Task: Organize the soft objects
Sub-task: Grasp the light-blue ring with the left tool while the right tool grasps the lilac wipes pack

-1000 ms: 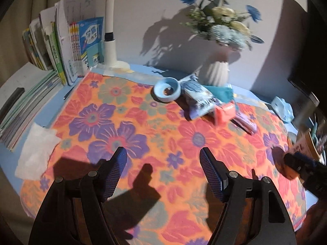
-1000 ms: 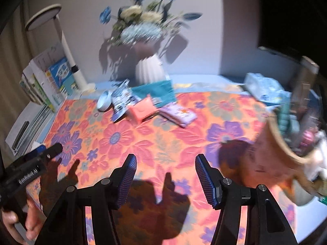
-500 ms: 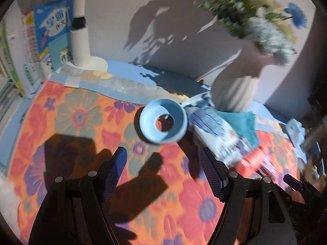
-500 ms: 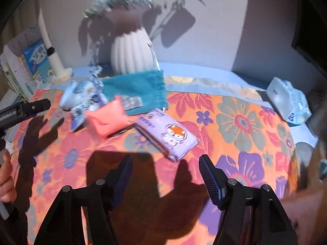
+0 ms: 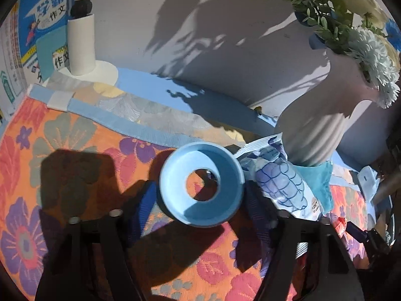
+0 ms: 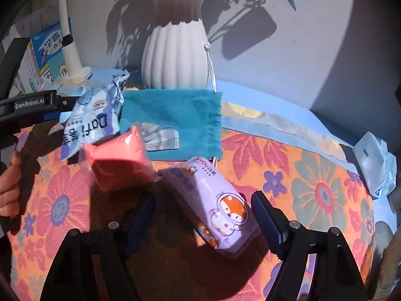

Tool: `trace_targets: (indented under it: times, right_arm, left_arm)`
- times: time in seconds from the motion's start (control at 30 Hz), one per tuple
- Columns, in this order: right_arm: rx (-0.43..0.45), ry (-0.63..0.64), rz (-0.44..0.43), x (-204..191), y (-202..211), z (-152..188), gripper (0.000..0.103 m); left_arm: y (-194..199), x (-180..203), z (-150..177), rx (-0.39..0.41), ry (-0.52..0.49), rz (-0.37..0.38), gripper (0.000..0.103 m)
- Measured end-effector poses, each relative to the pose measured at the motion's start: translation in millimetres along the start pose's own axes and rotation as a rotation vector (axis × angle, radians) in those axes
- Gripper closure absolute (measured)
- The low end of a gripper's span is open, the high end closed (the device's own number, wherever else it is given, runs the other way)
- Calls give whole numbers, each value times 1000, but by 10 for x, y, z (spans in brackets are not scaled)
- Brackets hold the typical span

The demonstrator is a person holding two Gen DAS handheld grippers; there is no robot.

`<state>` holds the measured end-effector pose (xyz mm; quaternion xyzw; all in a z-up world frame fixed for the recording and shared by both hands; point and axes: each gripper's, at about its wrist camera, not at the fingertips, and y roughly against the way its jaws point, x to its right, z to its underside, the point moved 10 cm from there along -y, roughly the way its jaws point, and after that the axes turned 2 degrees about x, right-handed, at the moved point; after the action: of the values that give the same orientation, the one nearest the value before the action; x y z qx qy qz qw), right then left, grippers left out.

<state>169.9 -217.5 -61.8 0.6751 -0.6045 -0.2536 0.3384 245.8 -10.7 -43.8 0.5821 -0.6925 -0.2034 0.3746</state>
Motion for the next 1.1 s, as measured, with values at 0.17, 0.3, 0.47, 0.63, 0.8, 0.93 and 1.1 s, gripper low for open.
trace_targets:
  times: [0.17,0.3,0.47,0.63,0.8,0.93,1.1]
  right_arm:
    - [19,-29,-17,32,42,5,53]
    - [24,-86,-39,63,126,56,57]
    - [26,-162,-25,84,342,210,57]
    - [20,-205,55,49,730,461,57]
    - [-42,-266,49,-26,1014,879,57]
    - [-74,-298,-5,-126,1169,1167,57]
    - [-82,-284,-51,-239,1274,1449,49]
  left_arm:
    - [103,-9,-2,30,-4,-4,52]
    - [282,-71,52,54,1,-22,54]
    - [663,-107,170,91,2,-16,54]
    - [1102,42,470,107,-26,27,55]
    - [1357,344,904,77,-89,84,55]
    - [1434,610,1254,37,-151,128,55]
    - [1464,806,1520,38,-230,95,55]
